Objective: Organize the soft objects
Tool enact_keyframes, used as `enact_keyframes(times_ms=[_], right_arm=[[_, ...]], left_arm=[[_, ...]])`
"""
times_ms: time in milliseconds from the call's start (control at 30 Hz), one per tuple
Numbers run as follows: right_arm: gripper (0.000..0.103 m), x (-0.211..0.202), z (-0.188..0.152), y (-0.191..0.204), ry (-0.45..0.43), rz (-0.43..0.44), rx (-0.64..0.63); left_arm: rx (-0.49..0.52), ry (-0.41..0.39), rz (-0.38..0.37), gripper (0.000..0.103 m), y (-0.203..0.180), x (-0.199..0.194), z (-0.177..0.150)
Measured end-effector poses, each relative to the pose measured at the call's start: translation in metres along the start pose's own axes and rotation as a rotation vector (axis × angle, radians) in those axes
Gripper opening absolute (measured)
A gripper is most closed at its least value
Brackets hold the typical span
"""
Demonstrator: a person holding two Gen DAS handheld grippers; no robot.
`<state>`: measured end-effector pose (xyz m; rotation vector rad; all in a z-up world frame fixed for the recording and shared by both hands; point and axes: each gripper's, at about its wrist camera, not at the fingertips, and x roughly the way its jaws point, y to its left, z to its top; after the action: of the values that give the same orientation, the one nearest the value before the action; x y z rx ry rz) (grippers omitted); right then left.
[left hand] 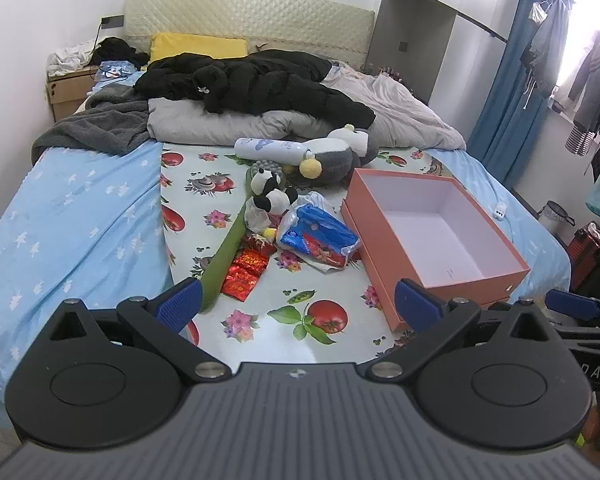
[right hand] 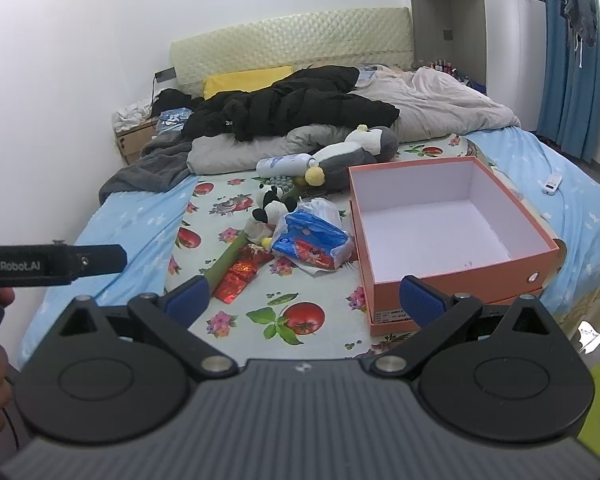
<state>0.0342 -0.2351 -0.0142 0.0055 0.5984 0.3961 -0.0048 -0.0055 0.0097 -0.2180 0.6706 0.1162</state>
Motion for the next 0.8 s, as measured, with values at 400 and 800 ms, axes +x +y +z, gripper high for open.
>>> enact_keyframes(times_ms=[400,800], right_arm=[[0.103,0.002,0.000,0.002,0.005,-0.011,-0.010],[0.103,0.005,0.000,-0.004,0.018,-0.030,0.001]], left_arm=[[0.004,0.000,-0.004,0.103,0.003,0.000,-0.001],[0.050,0.011,0.008,0.103,-0.010,0.004,-0.009]])
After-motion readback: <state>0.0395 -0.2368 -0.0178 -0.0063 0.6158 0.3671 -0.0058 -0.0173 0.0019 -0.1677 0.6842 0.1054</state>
